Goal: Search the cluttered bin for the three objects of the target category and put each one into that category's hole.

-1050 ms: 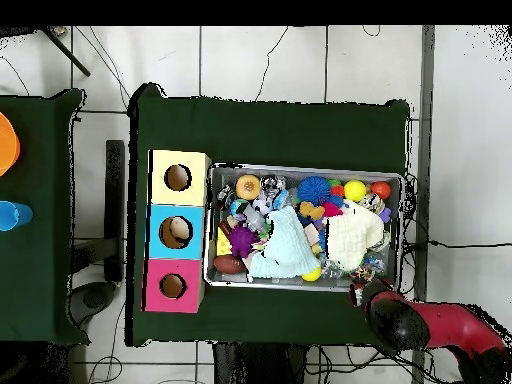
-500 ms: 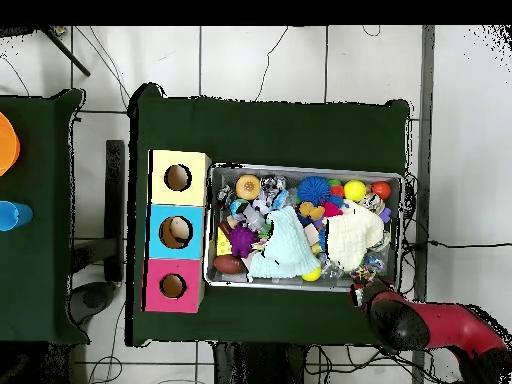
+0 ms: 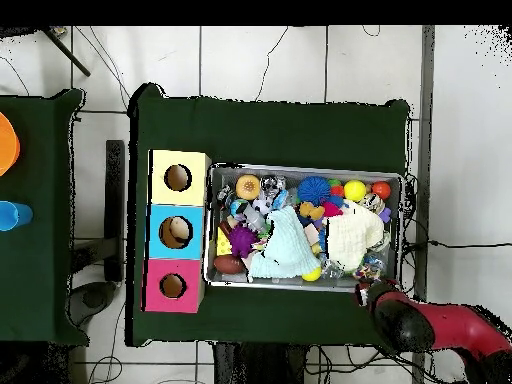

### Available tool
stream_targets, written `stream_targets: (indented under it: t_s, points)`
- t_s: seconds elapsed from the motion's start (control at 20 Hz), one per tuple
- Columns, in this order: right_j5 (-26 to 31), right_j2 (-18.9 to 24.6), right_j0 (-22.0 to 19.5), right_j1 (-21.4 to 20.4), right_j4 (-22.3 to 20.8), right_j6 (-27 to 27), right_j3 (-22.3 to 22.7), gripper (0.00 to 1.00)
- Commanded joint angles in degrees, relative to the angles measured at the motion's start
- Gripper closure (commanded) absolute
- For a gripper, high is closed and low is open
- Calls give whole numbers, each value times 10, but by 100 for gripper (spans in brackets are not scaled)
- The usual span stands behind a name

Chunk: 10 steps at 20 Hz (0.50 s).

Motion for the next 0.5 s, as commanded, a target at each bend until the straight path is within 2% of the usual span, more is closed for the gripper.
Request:
stream_targets:
  t_s: [0.05,0.5]
  points:
    - [70,17,8,-18,12,-95,-17,100]
    - [79,11,17,-37,20,-76,-3,100]
